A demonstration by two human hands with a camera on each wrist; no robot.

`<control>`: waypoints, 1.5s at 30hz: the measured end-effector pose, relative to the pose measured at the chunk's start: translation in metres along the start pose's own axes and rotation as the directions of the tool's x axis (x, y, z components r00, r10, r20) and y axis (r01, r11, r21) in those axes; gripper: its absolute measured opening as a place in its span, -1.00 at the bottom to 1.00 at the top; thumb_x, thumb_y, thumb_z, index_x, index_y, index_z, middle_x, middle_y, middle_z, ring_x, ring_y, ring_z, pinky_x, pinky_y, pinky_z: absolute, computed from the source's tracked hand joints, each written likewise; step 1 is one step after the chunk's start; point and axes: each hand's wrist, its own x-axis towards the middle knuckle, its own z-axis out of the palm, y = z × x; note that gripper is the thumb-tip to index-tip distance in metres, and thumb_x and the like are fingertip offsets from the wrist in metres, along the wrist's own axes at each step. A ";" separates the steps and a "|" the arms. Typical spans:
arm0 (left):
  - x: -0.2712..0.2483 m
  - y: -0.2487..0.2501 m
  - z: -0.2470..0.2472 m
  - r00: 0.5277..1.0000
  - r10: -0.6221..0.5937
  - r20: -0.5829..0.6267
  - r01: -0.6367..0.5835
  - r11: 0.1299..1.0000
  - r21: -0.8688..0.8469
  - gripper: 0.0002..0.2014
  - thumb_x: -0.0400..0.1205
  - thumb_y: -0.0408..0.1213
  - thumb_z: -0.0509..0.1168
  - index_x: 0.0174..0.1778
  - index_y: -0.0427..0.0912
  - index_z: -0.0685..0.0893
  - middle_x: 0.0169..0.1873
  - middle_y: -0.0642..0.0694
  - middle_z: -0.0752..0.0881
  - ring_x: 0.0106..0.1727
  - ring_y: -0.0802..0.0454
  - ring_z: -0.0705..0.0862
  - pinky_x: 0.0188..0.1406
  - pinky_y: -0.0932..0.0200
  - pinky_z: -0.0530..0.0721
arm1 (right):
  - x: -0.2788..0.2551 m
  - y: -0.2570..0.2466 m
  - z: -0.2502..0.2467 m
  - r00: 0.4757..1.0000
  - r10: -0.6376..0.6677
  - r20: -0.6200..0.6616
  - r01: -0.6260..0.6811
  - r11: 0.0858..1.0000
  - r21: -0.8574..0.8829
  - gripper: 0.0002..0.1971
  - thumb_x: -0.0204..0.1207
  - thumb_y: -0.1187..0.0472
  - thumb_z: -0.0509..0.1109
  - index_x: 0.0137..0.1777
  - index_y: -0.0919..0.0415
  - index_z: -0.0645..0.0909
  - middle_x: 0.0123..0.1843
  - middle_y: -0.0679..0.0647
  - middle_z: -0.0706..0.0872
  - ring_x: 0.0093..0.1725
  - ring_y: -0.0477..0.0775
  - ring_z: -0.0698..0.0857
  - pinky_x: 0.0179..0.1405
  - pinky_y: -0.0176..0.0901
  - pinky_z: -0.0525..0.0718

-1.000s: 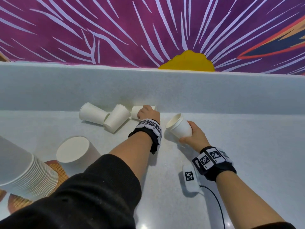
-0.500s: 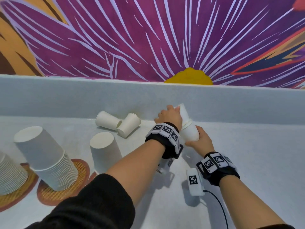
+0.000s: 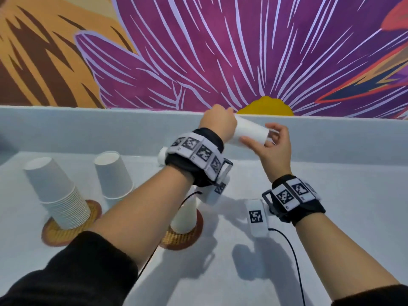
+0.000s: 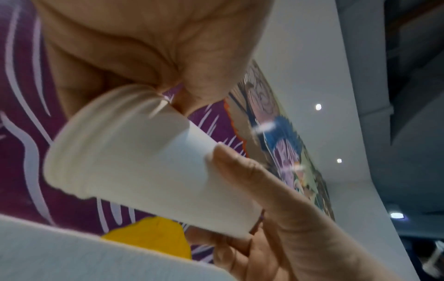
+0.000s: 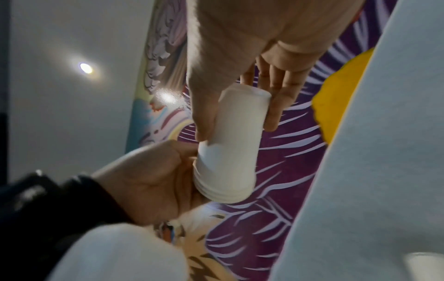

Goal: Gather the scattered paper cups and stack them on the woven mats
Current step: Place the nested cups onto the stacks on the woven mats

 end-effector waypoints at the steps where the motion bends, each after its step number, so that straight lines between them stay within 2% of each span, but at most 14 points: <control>1: -0.002 -0.004 -0.013 1.000 -0.020 -0.022 0.019 1.000 -0.023 -0.61 0.77 -0.28 -0.07 0.39 -0.44 0.45 0.31 -0.40 0.55 0.34 -0.33 0.53 0.22 -0.05 0.48 | -0.001 -0.010 0.009 1.000 -0.027 -0.008 0.028 0.998 0.050 -0.40 0.22 0.36 0.65 0.17 0.13 0.38 0.18 0.18 0.59 0.02 0.04 0.71 -0.15 -0.31 0.75; 3: -0.008 -0.017 -0.037 0.999 -0.028 -0.022 0.026 0.997 -0.073 -0.60 0.75 -0.26 -0.04 0.34 -0.46 0.47 0.22 -0.41 0.61 0.25 -0.35 0.61 0.04 -0.01 0.56 | -0.004 -0.028 0.028 0.996 -0.083 -0.008 0.084 0.991 0.109 -0.45 0.26 0.31 0.64 0.17 0.16 0.42 0.19 0.22 0.62 0.00 0.07 0.71 -0.14 -0.23 0.76; 6: -0.023 -0.037 -0.069 1.000 -0.018 0.015 0.020 0.990 -0.138 -0.73 0.72 -0.31 0.01 0.23 -0.32 0.52 -0.03 -0.34 0.62 -0.11 -0.27 0.71 -0.23 0.04 0.75 | -0.010 -0.049 0.061 0.987 -0.160 0.027 0.156 0.981 0.115 -0.59 0.32 0.21 0.61 0.12 0.16 0.53 0.04 0.07 0.63 -0.26 -0.13 0.54 -0.27 -0.35 0.60; 8: -0.034 -0.053 -0.092 0.999 -0.022 0.040 0.028 0.986 -0.162 -0.81 0.71 -0.34 0.03 0.08 -0.21 0.54 -0.08 -0.26 0.61 -0.20 -0.18 0.67 -0.20 0.01 0.78 | -0.018 -0.061 0.087 0.975 -0.202 0.092 0.188 0.972 0.138 -0.63 0.35 0.20 0.58 0.11 0.14 0.56 0.03 0.03 0.61 -0.24 -0.14 0.49 -0.25 -0.40 0.54; 12: -0.055 -0.087 -0.144 1.000 -0.020 0.007 0.021 0.990 -0.140 -0.80 0.66 -0.33 0.11 0.07 -0.20 0.62 -0.17 -0.19 0.66 -0.32 -0.06 0.62 -0.24 0.14 0.71 | -0.039 -0.075 0.140 0.924 -0.283 0.256 0.240 0.953 0.185 -0.66 0.45 0.26 0.49 0.21 0.27 0.56 0.09 -0.03 0.61 -0.17 -0.35 0.54 -0.18 -0.52 0.53; 16: -0.067 -0.134 -0.194 0.993 -0.078 -0.089 0.067 0.990 -0.121 -0.77 0.59 -0.41 0.18 0.14 -0.21 0.59 -0.05 -0.20 0.67 -0.25 0.00 0.60 -0.31 0.20 0.57 | -0.064 -0.073 0.197 0.864 -0.292 0.409 0.242 0.955 0.169 -0.64 0.52 0.21 0.43 0.30 0.24 0.56 0.13 -0.09 0.60 -0.18 -0.32 0.54 -0.15 -0.44 0.54; 21: -0.077 -0.199 -0.246 0.979 -0.148 -0.139 0.139 0.987 -0.078 -0.48 0.42 -0.37 0.49 0.29 -0.07 0.52 0.14 -0.09 0.62 0.06 -0.02 0.60 -0.23 0.20 0.52 | -0.094 -0.064 0.268 0.791 -0.250 0.558 0.235 0.967 0.100 -0.62 0.54 0.15 0.41 0.36 0.07 0.54 0.31 -0.03 0.61 -0.08 -0.15 0.57 -0.08 -0.34 0.56; 26: -0.073 -0.241 -0.266 0.980 -0.155 -0.124 0.155 0.988 -0.008 -0.23 0.10 0.09 0.56 0.24 -0.02 0.57 0.05 0.00 0.72 0.07 -0.02 0.70 0.04 0.00 0.70 | -0.116 -0.057 0.327 0.754 -0.212 0.621 0.267 0.964 0.005 -0.53 0.49 0.08 0.46 0.39 0.01 0.49 0.38 -0.01 0.58 0.22 -0.02 0.57 0.04 -0.55 0.45; 28: -0.065 -0.258 -0.269 0.981 -0.141 -0.131 0.144 0.990 0.015 -0.21 0.02 0.16 0.45 0.22 0.01 0.60 0.03 0.02 0.74 0.07 -0.01 0.70 0.09 -0.01 0.69 | -0.123 -0.056 0.346 0.759 -0.220 0.613 0.284 0.959 -0.009 -0.51 0.45 0.14 0.49 0.38 0.07 0.50 0.36 0.04 0.59 0.27 -0.01 0.55 0.19 -0.41 0.48; 31: -0.055 -0.282 -0.271 0.985 -0.134 -0.109 0.145 0.985 0.095 -0.25 0.05 0.15 0.39 0.21 0.02 0.61 0.03 0.00 0.74 0.09 -0.04 0.69 0.05 0.07 0.65 | -0.132 -0.053 0.370 0.761 -0.117 0.638 0.262 0.955 -0.137 -0.51 0.43 0.17 0.50 0.36 0.14 0.52 0.31 0.12 0.58 0.28 0.04 0.54 0.29 -0.19 0.47; 36: -0.053 -0.323 -0.256 0.978 -0.196 0.069 0.186 0.974 0.131 -0.48 0.31 -0.21 0.56 0.19 -0.07 0.61 0.01 -0.03 0.69 0.14 -0.05 0.66 0.03 0.15 0.55 | -0.144 -0.023 0.382 0.695 0.173 0.698 0.233 0.865 -0.445 -0.52 0.50 0.07 0.42 0.41 0.12 0.51 0.38 0.15 0.55 0.35 0.13 0.55 0.26 -0.20 0.44; 40: -0.052 -0.330 -0.248 0.973 -0.136 0.188 0.097 0.974 0.206 -0.55 0.40 -0.23 0.52 0.20 -0.11 0.62 0.09 -0.12 0.71 0.17 -0.10 0.66 0.14 0.02 0.62 | -0.144 -0.020 0.377 0.696 0.156 0.701 0.268 0.849 -0.455 -0.55 0.55 0.01 0.37 0.42 0.10 0.53 0.40 0.14 0.55 0.34 0.11 0.55 0.23 -0.20 0.45; 42: -0.048 -0.324 -0.255 0.981 -0.126 0.150 0.105 0.985 0.140 -0.49 0.40 -0.10 0.53 0.24 -0.15 0.61 0.12 -0.09 0.69 0.21 -0.07 0.64 0.15 0.04 0.60 | -0.137 -0.026 0.376 0.707 0.148 0.691 0.278 0.840 -0.465 -0.56 0.57 -0.07 0.31 0.37 0.14 0.58 0.36 0.14 0.60 0.32 0.09 0.57 0.16 -0.22 0.44; 45: -0.042 -0.296 -0.266 0.998 -0.056 -0.027 0.058 0.996 0.074 -0.40 0.45 0.00 0.48 0.34 -0.22 0.55 0.25 -0.13 0.64 0.28 -0.06 0.60 0.09 0.17 0.48 | -0.120 -0.044 0.364 0.755 0.103 0.647 0.266 0.855 -0.446 -0.55 0.60 -0.11 0.24 0.27 0.21 0.64 0.25 0.09 0.70 0.18 0.01 0.64 0.09 -0.23 0.49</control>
